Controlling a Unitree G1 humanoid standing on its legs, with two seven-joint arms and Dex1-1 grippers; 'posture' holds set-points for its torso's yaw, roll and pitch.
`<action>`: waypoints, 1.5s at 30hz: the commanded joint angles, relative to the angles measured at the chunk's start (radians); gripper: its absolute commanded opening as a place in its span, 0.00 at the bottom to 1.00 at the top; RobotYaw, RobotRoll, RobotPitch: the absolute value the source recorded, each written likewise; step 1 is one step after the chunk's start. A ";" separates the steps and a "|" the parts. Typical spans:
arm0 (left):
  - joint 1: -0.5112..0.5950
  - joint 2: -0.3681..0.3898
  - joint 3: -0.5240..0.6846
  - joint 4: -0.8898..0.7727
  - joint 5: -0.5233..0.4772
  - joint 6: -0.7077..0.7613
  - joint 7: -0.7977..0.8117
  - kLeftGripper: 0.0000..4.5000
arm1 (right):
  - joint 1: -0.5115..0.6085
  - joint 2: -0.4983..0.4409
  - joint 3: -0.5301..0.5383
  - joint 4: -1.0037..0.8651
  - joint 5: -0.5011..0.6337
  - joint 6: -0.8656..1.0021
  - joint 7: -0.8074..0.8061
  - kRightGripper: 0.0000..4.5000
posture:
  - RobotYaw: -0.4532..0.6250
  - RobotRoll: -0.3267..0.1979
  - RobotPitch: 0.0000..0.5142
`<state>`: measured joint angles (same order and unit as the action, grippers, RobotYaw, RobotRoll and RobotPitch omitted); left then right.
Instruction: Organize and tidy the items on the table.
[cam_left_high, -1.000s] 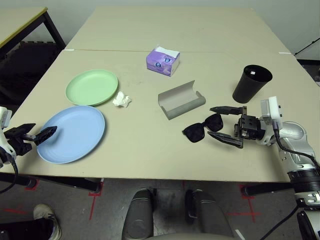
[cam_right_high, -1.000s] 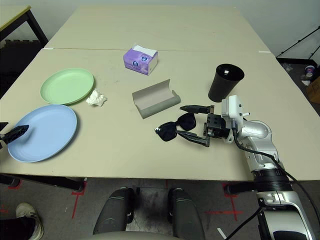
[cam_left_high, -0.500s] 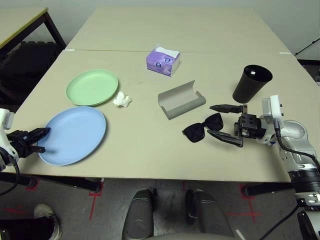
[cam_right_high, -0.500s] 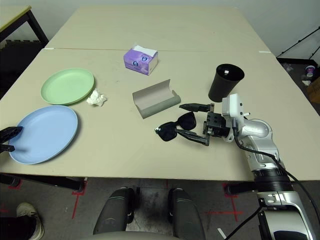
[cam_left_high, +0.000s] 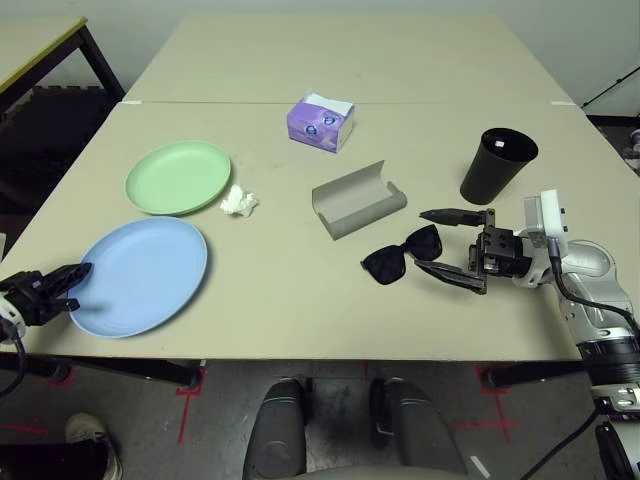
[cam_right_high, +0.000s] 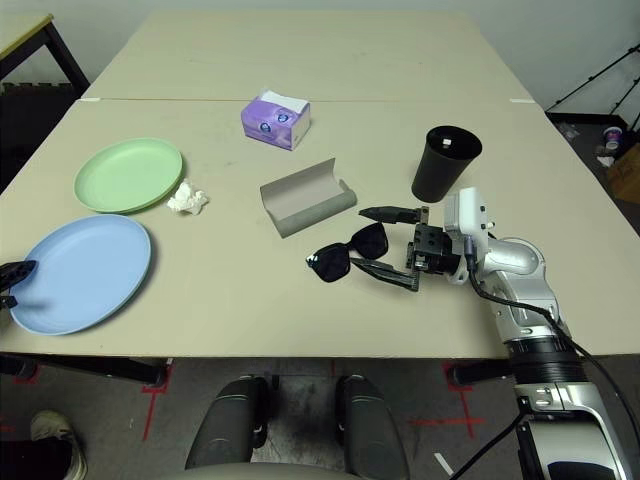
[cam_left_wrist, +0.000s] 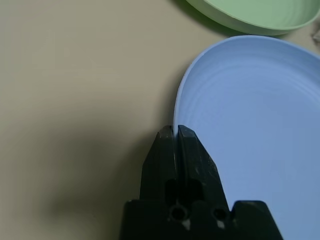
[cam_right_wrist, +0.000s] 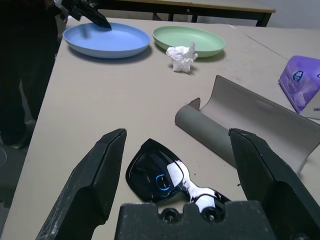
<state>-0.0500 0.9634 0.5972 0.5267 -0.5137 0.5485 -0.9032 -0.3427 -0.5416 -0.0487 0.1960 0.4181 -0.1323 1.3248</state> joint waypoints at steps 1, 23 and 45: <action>0.046 0.000 0.045 -0.025 -0.026 0.042 -0.009 0.01 | 0.011 -0.009 0.004 0.000 0.002 -0.007 0.004 1.00 | 0.45 0.62 0.24; -0.292 -0.024 0.022 0.011 -0.070 0.122 0.134 0.01 | -0.024 0.009 0.025 0.061 -0.011 -0.036 0.025 1.00 | 0.49 0.62 0.24; -0.915 -0.143 -0.168 0.678 0.184 -0.326 0.387 0.01 | 0.025 -0.006 0.027 -0.007 -0.002 -0.022 -0.010 1.00 | 0.45 0.62 0.24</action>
<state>-0.9459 0.8257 0.4299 1.1878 -0.3446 0.2402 -0.5259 -0.3318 -0.5386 -0.0167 0.2026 0.4078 -0.1608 1.3202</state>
